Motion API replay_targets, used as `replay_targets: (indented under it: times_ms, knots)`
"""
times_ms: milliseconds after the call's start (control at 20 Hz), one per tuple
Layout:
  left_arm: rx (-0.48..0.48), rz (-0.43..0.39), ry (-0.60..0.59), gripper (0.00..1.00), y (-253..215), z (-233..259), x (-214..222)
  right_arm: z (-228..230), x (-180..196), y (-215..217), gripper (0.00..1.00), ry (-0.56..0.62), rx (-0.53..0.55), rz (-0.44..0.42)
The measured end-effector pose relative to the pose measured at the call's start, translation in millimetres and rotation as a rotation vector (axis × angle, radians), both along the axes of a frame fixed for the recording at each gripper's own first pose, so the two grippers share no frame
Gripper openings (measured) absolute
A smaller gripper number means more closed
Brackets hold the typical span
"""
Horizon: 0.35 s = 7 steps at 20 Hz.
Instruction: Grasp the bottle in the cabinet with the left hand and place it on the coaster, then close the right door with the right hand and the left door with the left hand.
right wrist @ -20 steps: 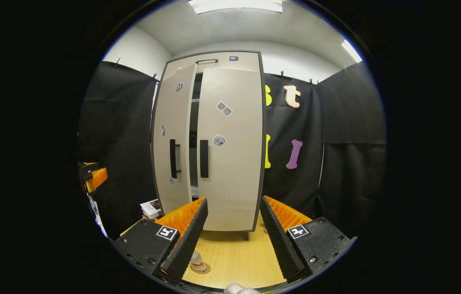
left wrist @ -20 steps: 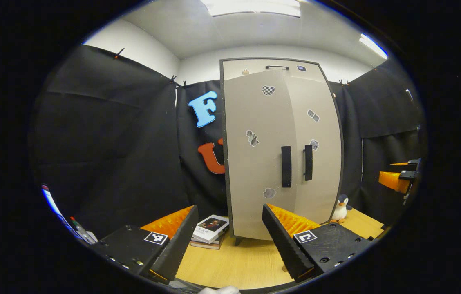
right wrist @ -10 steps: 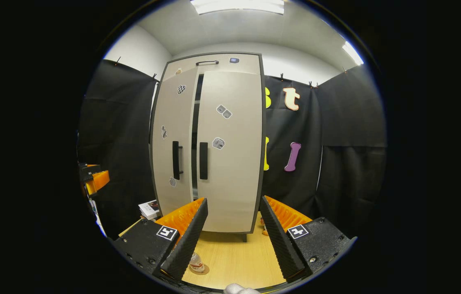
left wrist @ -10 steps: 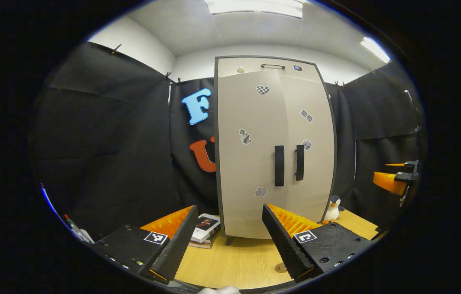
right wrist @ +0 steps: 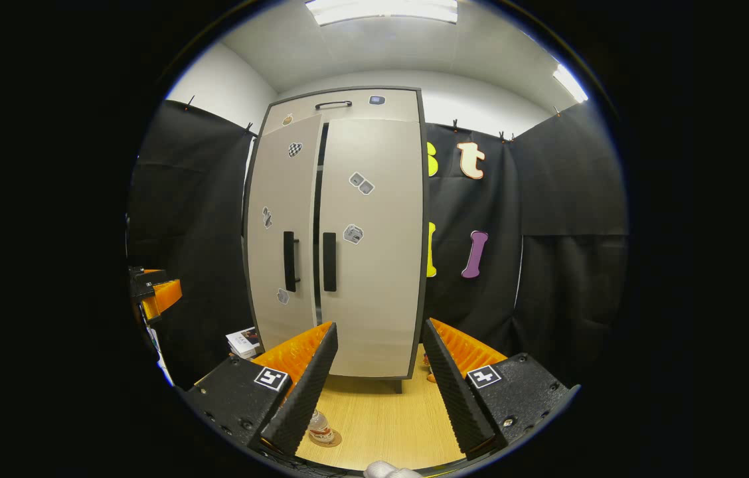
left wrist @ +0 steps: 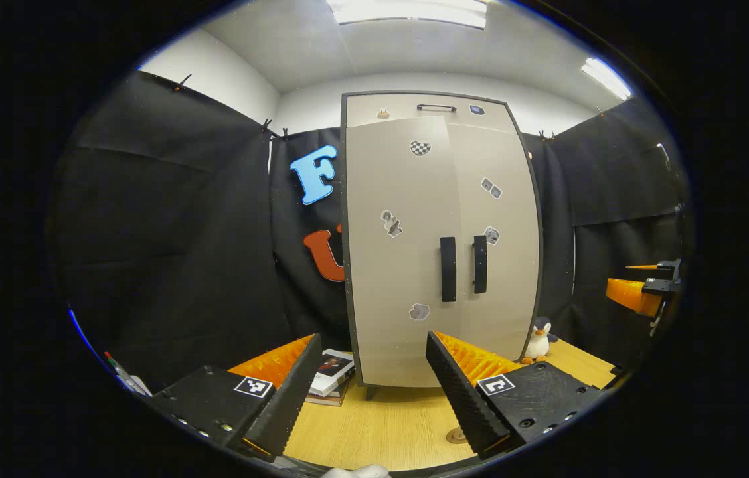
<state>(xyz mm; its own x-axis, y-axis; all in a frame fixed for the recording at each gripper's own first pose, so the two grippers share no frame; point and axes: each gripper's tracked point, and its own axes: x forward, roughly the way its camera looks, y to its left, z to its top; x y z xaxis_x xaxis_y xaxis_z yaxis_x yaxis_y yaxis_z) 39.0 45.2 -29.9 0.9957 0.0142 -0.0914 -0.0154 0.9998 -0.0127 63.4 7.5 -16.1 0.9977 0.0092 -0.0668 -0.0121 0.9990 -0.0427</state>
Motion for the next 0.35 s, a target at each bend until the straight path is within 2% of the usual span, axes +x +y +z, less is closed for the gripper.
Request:
replay_targets:
  times_ms: [350]
  knots:
    - [0.003, 0.004, 0.009, 0.96, -1.7, -3.3, -1.4, -0.8, -0.6, -2.0, 0.80, -0.002, -0.002, 0.001]
